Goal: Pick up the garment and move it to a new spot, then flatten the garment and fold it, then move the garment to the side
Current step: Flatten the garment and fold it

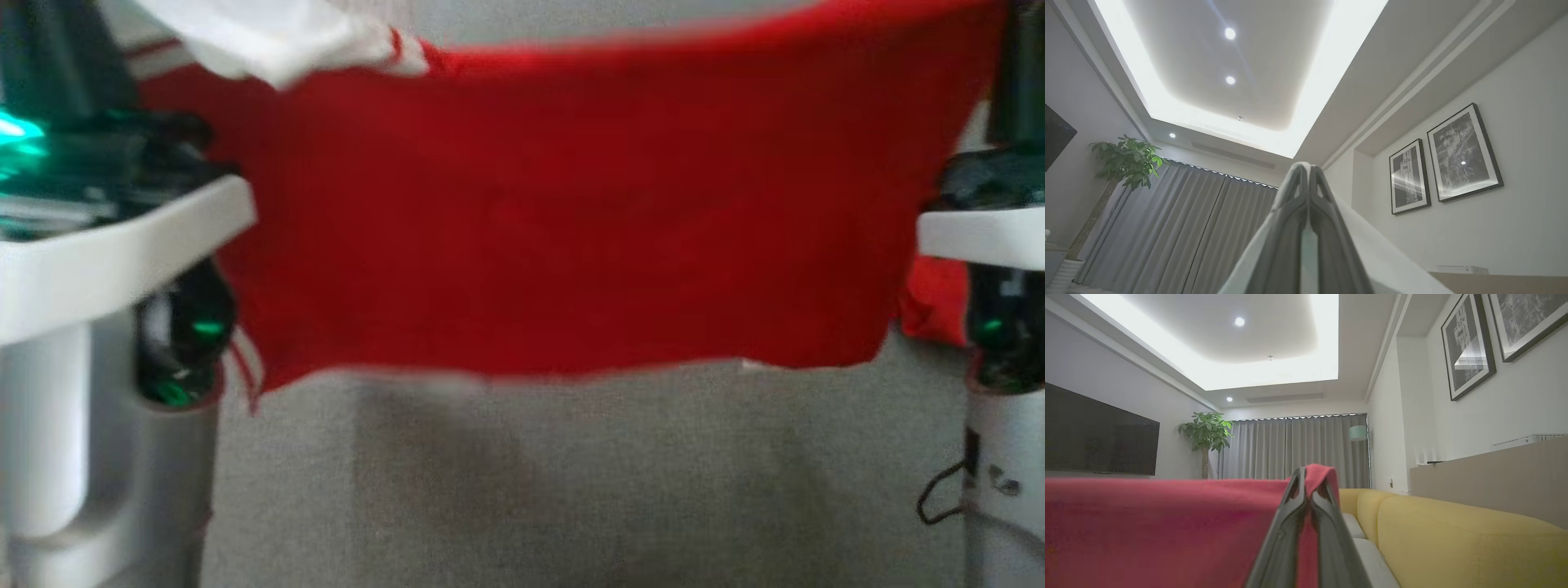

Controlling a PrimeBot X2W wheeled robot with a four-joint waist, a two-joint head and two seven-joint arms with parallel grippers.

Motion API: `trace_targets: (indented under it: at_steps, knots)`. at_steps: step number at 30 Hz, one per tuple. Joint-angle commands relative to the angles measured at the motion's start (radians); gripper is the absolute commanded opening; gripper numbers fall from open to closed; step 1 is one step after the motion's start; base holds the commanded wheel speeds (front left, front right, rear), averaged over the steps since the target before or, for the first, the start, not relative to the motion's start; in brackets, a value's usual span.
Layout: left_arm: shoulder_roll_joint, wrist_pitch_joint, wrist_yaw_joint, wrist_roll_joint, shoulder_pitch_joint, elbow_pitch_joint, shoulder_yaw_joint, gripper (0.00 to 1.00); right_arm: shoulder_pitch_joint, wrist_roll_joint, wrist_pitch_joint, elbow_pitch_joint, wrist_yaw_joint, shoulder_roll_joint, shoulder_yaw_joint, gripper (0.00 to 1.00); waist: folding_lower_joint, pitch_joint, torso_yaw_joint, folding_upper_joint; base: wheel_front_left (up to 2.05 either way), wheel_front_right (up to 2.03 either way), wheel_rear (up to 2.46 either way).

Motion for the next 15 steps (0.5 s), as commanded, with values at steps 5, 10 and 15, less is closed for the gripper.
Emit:
trace_targets:
  at_steps: [5,10,15]
  knots:
    - [0.075,0.104,0.012,-0.021,-0.120,-0.082,0.072,0.00,-0.041,-0.014,0.103,-0.141,-0.001,0.002,-0.022,0.00,0.0001,0.063,-0.003,-0.0001,0.00,0.00,0.00]
    - [0.131,0.187,-0.031,-0.052,-0.258,0.067,0.073,0.00,-0.139,0.007,0.173,-0.099,-0.001,-0.010,-0.032,0.00,0.0001,0.181,-0.006,-0.0001,0.00,0.00,0.00]
    - [0.181,0.203,-0.103,-0.026,-0.494,0.366,0.038,0.00,-0.380,0.027,0.184,0.131,-0.001,-0.065,0.016,0.00,0.0001,0.316,-0.015,-0.0001,0.00,0.00,0.00]
